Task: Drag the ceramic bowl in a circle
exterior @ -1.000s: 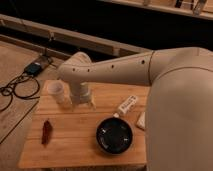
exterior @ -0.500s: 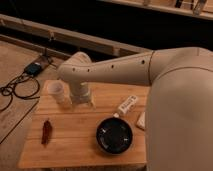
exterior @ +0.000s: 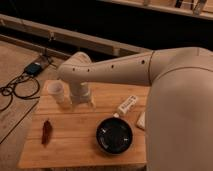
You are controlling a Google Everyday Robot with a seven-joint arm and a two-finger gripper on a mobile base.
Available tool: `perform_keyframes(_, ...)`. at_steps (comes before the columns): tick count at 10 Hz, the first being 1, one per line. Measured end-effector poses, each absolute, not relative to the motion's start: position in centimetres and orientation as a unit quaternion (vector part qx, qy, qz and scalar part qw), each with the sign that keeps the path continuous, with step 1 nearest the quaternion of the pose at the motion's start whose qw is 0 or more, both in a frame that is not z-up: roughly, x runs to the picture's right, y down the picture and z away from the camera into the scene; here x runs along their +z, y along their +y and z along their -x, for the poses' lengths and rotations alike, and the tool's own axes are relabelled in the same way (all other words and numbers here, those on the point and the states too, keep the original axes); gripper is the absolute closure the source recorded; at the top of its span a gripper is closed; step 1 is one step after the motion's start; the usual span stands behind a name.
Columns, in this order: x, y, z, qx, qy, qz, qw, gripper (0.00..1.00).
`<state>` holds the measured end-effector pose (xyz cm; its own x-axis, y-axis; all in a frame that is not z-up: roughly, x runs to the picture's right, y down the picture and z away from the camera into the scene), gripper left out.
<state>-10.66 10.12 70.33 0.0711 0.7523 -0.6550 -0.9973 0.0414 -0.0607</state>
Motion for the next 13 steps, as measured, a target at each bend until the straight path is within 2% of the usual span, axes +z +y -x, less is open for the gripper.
perform_keyframes(5,70.4,10.1,10.5,0.643,0.235,0.262,0.681,0.35)
perform_keyframes(8,71.9,10.5,6.1,0.678,0.266,0.234,0.644,0.35)
perform_keyframes(13,75.3,14.7,2.1,0.744,0.289,0.203,0.567,0.35)
